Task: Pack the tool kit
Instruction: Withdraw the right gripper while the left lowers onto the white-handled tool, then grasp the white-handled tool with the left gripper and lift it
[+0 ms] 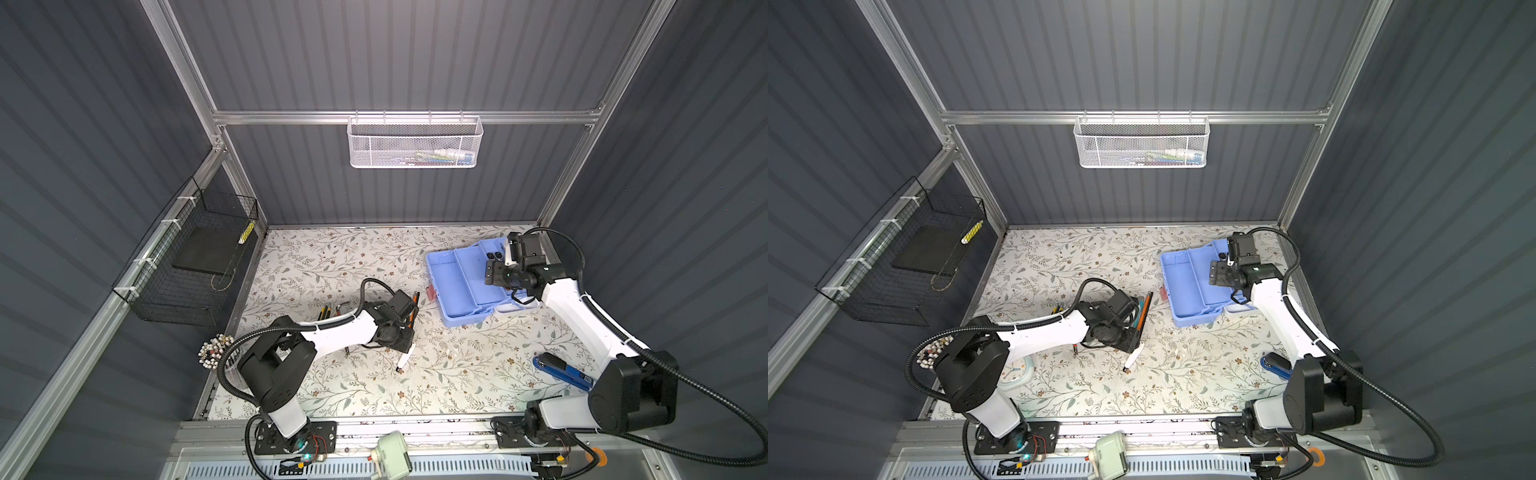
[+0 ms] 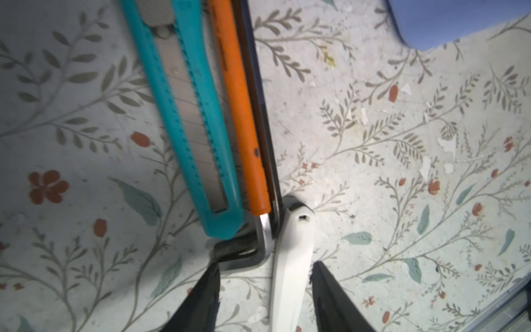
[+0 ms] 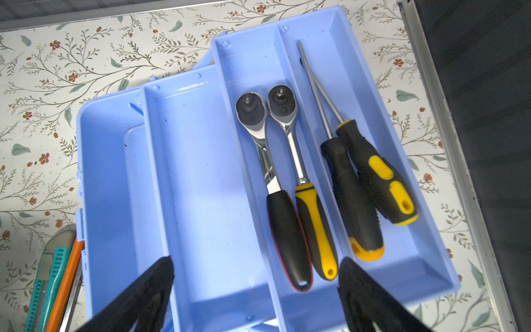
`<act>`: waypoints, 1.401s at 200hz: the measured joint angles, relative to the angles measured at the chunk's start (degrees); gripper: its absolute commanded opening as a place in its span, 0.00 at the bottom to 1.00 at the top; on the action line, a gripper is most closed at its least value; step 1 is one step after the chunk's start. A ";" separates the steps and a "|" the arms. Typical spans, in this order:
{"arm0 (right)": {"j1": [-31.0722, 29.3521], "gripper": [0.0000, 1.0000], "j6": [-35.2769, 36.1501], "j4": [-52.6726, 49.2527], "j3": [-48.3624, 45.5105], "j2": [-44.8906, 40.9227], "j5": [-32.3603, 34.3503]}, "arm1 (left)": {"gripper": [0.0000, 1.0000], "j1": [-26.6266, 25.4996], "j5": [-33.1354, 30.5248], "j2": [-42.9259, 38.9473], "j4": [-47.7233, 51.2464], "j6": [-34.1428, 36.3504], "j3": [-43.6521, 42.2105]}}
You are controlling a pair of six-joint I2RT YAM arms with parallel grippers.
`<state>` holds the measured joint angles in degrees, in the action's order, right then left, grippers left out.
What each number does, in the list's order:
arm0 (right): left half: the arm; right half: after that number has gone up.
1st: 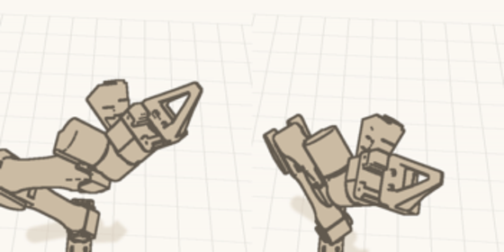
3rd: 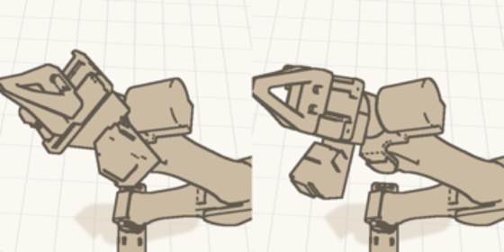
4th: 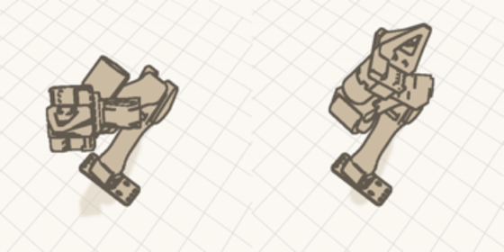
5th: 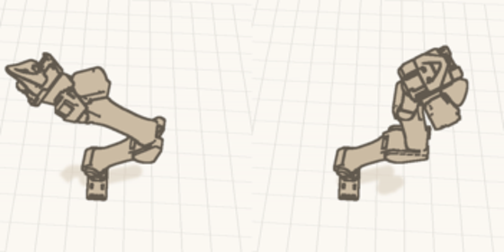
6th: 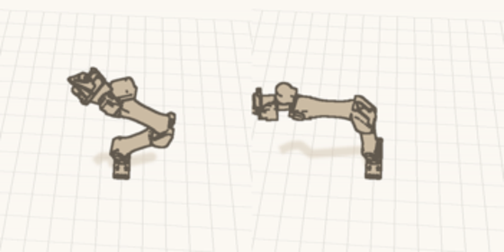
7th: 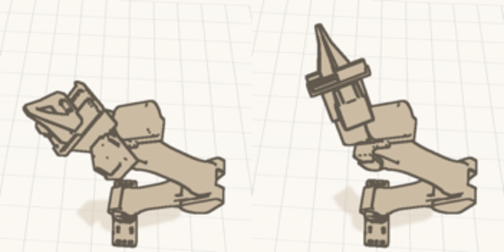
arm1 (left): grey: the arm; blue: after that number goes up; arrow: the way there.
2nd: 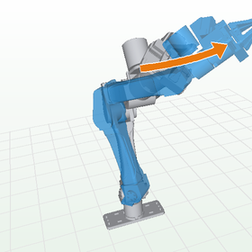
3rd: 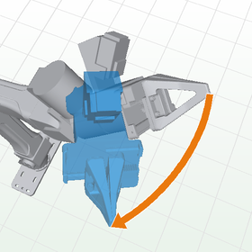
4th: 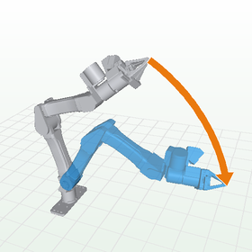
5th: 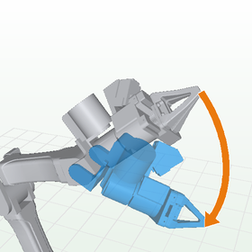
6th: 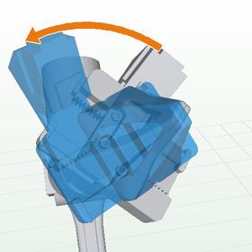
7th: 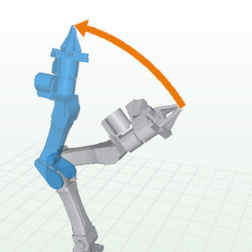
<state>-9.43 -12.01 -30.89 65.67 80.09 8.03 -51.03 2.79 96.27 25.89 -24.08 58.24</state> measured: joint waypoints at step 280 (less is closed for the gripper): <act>0.00 0.89 -0.79 -0.63 -0.81 0.07 1.27 | 0.18 -6.05 -5.29 4.22 4.59 3.19 2.54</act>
<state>-9.43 -12.80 -31.53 64.86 80.16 9.30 -57.08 -2.50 100.49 30.48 -20.88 60.77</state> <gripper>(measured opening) 0.905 0.237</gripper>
